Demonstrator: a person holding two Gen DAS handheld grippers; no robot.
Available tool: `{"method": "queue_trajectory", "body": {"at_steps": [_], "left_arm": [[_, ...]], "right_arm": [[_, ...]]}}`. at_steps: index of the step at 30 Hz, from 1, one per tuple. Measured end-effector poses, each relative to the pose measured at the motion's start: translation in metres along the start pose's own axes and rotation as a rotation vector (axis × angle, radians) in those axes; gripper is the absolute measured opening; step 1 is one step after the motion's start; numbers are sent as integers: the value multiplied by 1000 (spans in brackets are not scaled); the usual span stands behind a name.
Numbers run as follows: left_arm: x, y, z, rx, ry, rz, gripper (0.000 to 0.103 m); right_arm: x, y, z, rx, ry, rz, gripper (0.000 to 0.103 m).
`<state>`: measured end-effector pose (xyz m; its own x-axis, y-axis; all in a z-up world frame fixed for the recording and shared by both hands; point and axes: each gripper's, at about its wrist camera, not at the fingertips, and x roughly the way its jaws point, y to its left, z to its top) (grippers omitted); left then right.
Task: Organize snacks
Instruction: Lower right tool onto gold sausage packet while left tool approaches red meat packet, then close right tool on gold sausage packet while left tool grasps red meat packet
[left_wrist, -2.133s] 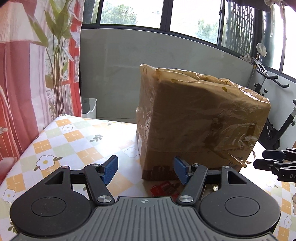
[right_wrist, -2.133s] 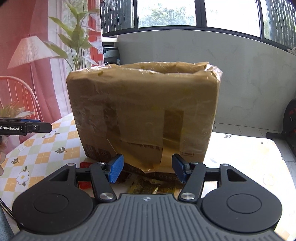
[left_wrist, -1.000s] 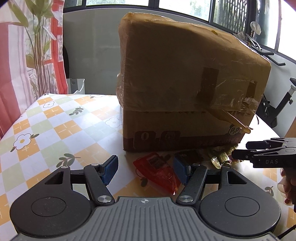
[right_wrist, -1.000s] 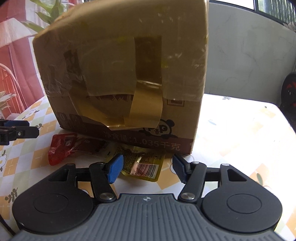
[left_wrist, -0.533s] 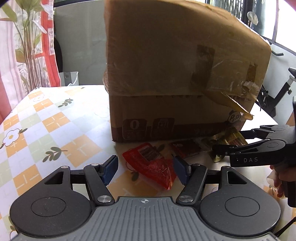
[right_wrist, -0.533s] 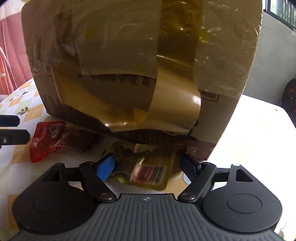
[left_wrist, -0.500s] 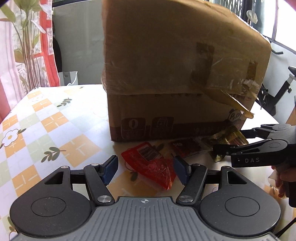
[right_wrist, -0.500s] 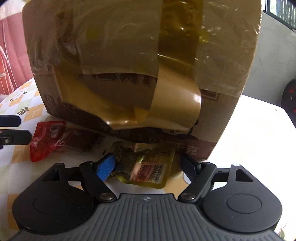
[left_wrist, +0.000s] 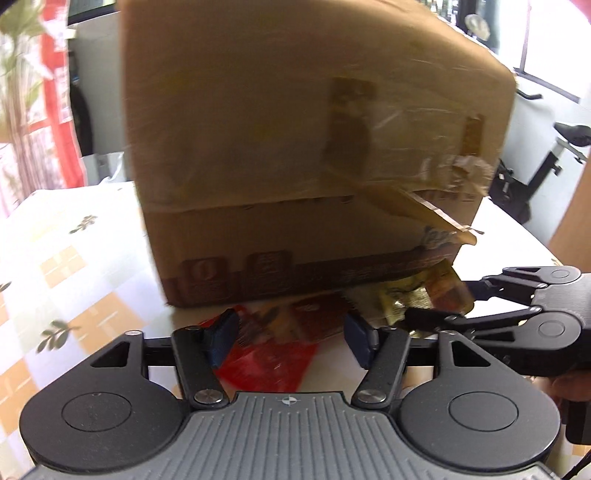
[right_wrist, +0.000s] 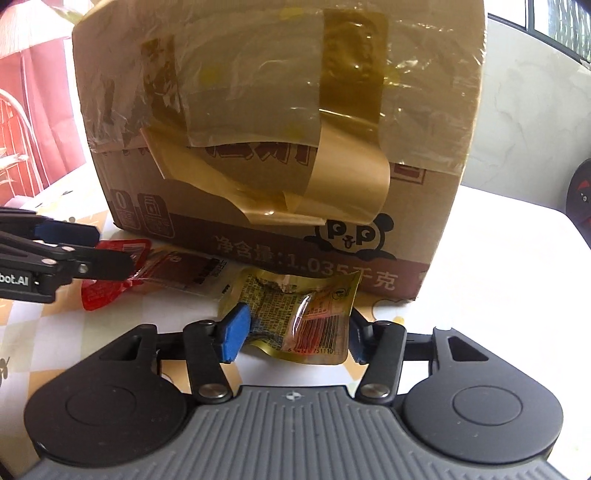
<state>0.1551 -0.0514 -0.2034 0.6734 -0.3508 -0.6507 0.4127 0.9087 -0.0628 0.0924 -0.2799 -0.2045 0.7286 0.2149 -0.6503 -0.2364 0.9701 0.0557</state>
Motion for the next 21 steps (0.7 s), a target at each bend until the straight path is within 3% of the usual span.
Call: {"method": "queue_trajectory", "body": {"at_steps": [4, 10, 17, 21], "left_arm": [[13, -9, 9, 31, -3, -23, 55], [43, -10, 18, 51, 70, -51, 54], [49, -10, 16, 72, 101, -100, 53], [46, -12, 12, 79, 115, -117, 53]], "right_arm": [[-3, -4, -2, 8, -12, 23, 49], [-4, -2, -6, -10, -27, 32, 37], [-6, -6, -7, 8, -30, 45, 37], [-6, -8, -7, 20, -32, 65, 32]]}}
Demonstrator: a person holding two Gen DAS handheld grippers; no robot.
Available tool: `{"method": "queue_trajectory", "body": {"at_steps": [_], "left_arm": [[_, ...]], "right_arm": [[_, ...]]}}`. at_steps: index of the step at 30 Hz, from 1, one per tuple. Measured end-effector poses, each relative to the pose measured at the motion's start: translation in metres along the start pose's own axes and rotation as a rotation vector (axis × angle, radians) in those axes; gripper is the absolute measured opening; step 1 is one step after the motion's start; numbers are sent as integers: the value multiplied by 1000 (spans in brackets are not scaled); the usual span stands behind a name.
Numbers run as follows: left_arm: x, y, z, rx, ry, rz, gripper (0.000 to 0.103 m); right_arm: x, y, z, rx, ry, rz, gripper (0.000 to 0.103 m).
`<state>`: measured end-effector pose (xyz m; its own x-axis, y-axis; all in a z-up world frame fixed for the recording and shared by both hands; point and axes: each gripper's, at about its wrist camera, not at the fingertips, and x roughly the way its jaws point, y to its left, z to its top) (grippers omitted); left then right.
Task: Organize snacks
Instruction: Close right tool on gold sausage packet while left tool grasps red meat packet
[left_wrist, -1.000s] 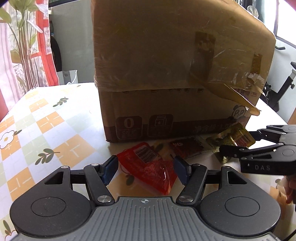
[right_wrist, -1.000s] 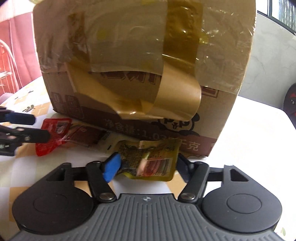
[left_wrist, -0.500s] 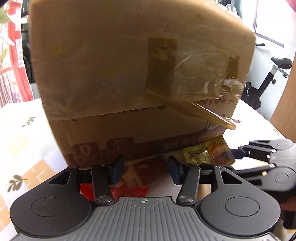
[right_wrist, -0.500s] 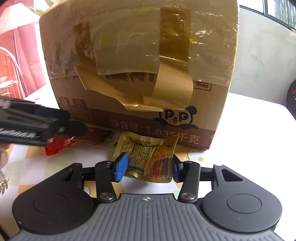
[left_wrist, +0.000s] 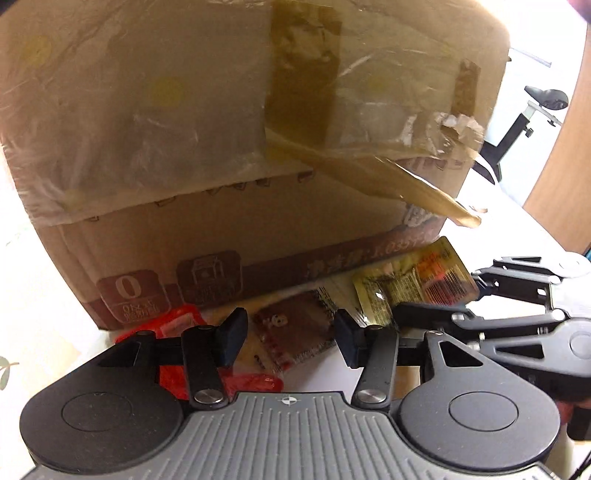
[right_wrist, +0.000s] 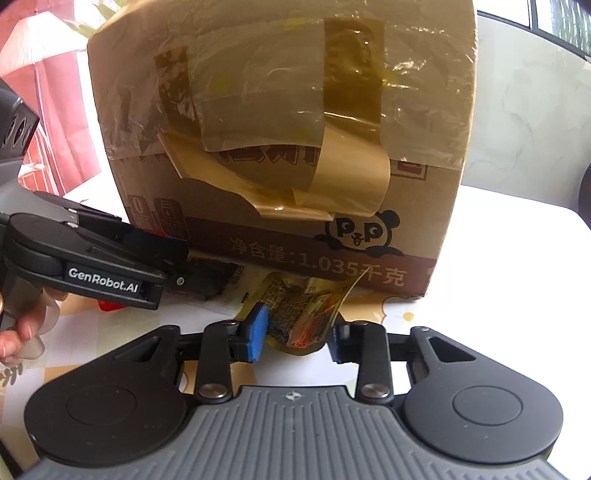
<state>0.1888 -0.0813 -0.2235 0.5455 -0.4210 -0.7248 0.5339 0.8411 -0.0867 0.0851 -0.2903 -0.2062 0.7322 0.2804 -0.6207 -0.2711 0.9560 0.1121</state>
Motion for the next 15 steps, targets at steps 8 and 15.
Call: {"method": "queue_trajectory", "body": {"at_steps": [8, 15], "left_arm": [[-4, -17, -12, 72, 19, 14, 53], [-12, -16, -11, 27, 45, -108, 53]], "right_arm": [[-22, -9, 0, 70, 13, 29, 19], [-43, -22, -13, 148, -6, -1, 16]]}}
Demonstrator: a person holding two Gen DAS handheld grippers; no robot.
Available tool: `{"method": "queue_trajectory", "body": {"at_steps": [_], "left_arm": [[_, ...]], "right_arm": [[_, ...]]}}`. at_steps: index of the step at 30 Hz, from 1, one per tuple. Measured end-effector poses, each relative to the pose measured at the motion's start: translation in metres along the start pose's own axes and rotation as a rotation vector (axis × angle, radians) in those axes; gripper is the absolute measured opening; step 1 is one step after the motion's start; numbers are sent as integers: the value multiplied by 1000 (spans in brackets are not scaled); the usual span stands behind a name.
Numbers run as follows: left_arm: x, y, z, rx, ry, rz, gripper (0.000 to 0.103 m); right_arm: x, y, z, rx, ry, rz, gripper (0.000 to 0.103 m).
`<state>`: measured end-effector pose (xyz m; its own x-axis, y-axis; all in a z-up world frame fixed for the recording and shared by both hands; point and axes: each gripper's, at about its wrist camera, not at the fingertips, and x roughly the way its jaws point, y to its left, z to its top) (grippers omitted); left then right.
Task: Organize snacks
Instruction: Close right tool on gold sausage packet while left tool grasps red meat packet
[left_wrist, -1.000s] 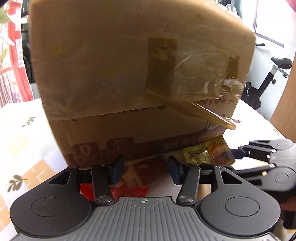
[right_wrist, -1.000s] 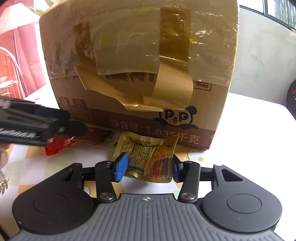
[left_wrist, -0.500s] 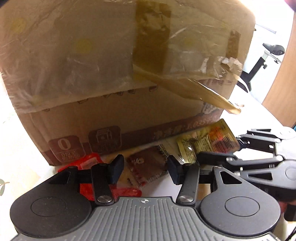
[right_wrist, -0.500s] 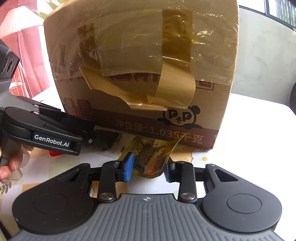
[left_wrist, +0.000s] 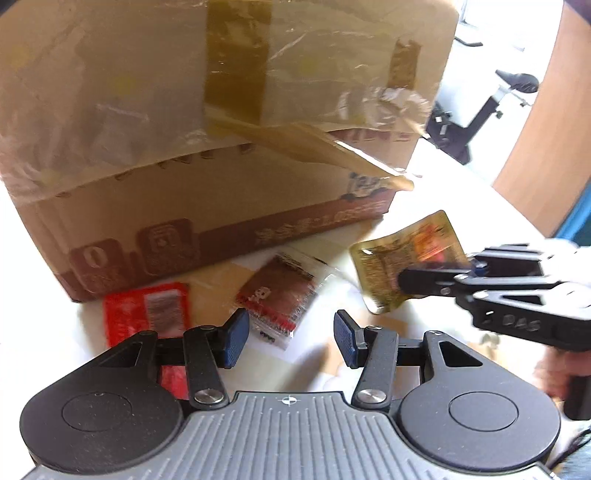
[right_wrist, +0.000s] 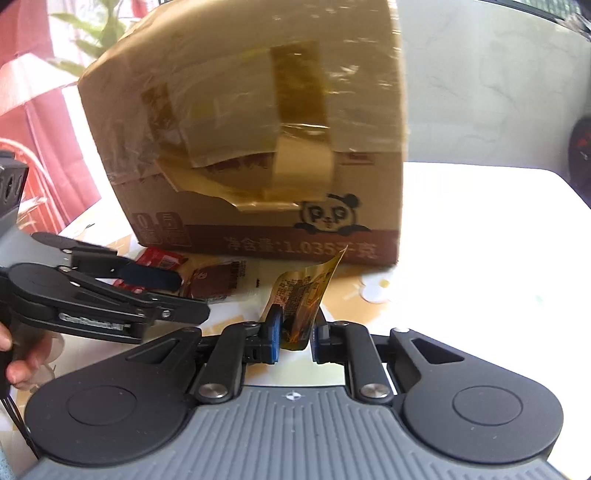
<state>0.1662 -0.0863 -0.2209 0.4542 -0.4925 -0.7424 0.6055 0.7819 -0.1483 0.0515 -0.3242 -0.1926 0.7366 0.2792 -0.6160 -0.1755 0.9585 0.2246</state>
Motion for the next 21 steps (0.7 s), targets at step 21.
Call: {"method": "queue_trajectory", "body": {"at_steps": [21], "left_arm": [[21, 11, 18, 44, -5, -54, 60]], "right_arm": [[3, -3, -11, 24, -18, 3, 17]]}}
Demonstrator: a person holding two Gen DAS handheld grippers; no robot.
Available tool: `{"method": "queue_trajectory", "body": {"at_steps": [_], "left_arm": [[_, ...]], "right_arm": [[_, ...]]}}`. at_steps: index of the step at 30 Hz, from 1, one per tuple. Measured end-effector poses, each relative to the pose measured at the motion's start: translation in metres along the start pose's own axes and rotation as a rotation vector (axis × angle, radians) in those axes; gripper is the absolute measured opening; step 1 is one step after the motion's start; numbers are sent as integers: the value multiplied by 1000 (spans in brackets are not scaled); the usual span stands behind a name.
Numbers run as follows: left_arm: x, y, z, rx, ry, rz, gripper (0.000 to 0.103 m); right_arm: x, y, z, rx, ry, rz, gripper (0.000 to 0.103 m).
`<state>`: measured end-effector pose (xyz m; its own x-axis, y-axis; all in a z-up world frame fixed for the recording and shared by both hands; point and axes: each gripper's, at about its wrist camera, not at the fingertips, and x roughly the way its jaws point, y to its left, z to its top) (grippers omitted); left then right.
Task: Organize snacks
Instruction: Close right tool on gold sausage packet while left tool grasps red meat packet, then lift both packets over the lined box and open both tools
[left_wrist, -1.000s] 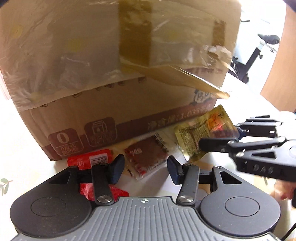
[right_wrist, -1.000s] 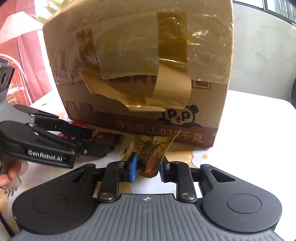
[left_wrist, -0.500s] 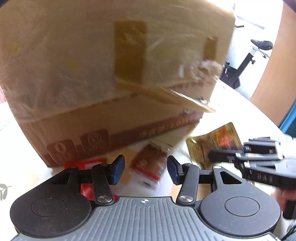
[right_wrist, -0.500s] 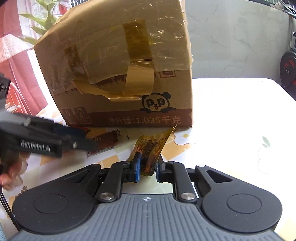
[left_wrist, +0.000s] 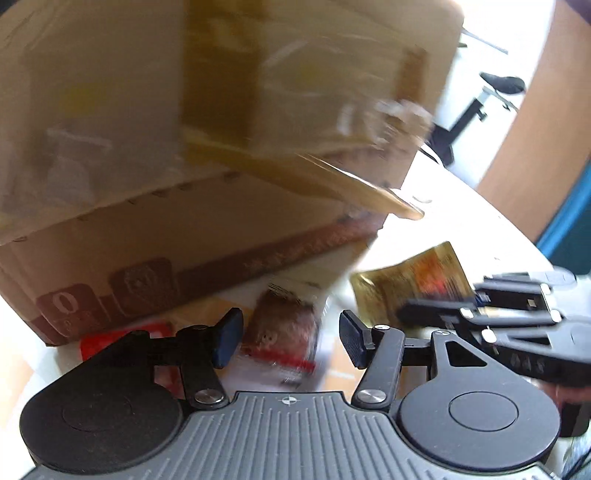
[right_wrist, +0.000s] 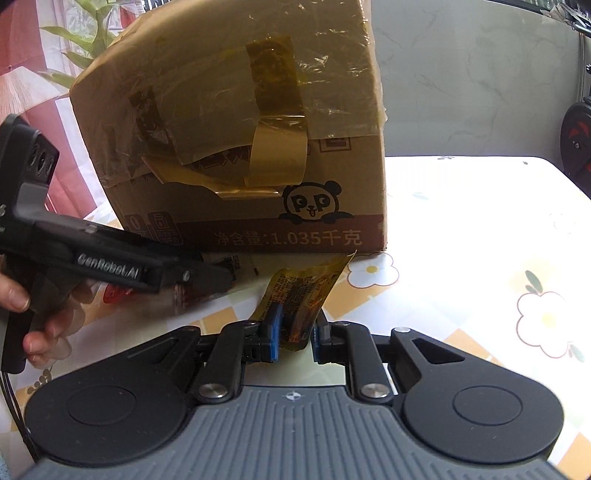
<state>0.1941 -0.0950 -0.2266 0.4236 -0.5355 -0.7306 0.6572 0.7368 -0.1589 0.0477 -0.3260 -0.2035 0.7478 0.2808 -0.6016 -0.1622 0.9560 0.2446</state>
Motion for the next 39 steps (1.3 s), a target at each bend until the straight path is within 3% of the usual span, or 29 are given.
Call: {"method": "queue_trajectory", "body": {"at_steps": [5, 10, 13, 15, 17, 22, 26, 32, 39], "left_arm": [[1, -18, -5, 80, 11, 72, 59], [7, -23, -5, 62, -9, 119, 59], [7, -27, -5, 69, -18, 139, 54], [10, -26, -3, 55, -19, 151, 41], [10, -27, -3, 30, -12, 158, 40], [-11, -29, -18, -4, -25, 195, 40], [-32, -30, -26, -59, -66, 178, 40], [-71, -27, -36, -97, -142, 190, 40], [-96, -34, -53, -122, -173, 227, 40]], "right_arm": [[0, 1, 0, 3, -1, -4, 17], [0, 0, 0, 7, 0, -2, 17], [1, -1, 0, 11, 1, 1, 17], [1, -2, -1, 14, 0, 2, 17], [2, -2, -1, 17, -1, 3, 17], [2, -2, -1, 24, -1, 5, 17], [1, -3, -1, 46, 3, 14, 17], [-17, -2, -4, 127, -7, 66, 12], [-33, 11, -10, 142, -6, 116, 8]]}}
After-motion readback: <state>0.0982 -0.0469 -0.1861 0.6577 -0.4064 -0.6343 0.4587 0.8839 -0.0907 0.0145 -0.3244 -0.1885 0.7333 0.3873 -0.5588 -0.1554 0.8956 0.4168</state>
